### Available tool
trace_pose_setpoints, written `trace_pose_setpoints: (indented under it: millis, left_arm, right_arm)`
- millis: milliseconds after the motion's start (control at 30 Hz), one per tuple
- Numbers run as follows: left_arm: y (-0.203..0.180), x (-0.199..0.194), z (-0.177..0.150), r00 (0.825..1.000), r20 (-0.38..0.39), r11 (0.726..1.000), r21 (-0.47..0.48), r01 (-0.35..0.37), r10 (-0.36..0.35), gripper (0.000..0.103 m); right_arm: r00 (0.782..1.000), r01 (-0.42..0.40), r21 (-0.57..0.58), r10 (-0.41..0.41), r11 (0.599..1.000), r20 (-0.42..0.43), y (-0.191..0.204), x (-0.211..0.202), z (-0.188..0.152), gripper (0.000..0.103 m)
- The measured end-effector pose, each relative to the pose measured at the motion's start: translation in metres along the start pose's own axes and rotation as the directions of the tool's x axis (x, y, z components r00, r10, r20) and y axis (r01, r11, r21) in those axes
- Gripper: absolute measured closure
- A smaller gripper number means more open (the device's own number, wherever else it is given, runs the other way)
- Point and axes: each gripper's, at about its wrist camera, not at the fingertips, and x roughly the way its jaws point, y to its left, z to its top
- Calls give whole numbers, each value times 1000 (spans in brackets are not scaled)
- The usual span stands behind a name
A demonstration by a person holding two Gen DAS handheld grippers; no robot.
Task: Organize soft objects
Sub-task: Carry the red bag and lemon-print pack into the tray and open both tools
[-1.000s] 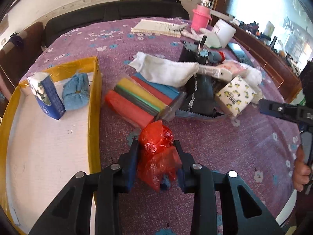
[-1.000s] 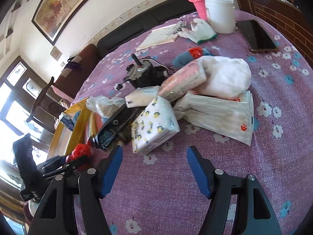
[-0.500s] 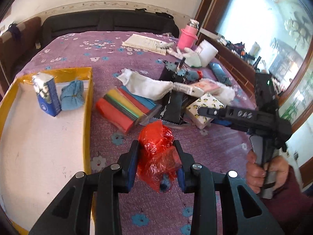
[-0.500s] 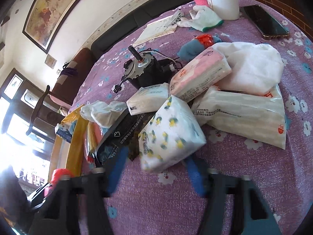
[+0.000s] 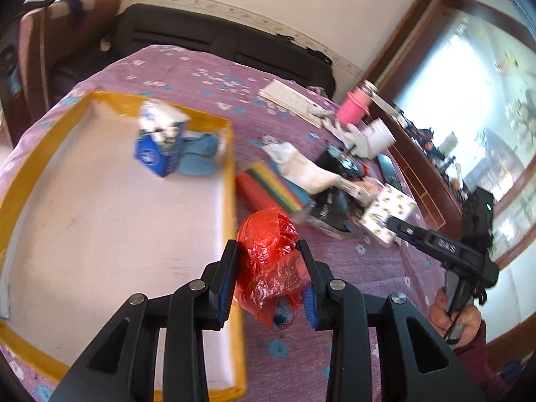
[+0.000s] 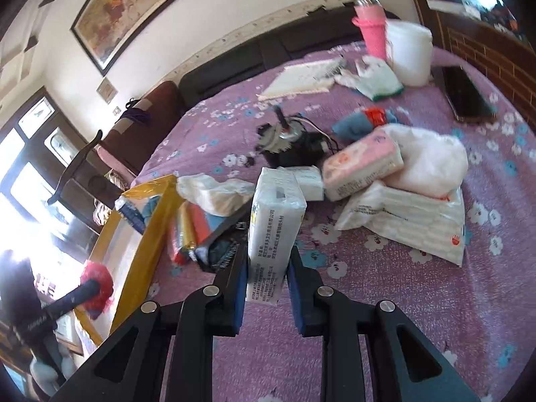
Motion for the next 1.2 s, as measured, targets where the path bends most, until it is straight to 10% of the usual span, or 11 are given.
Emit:
trace_pose_setpoints:
  millis: [767,1200]
  left_arm:
    - [108,83,119,992,-83,955,-272,-116,96,70]
    - [153,50,111,983,-81,944,-277,-179,162,70]
  right_arm:
    - [973,-210,-169,188,963,-137,125,41,3,79]
    - [924,-298,-174,237,939,-300,178,117,2,78]
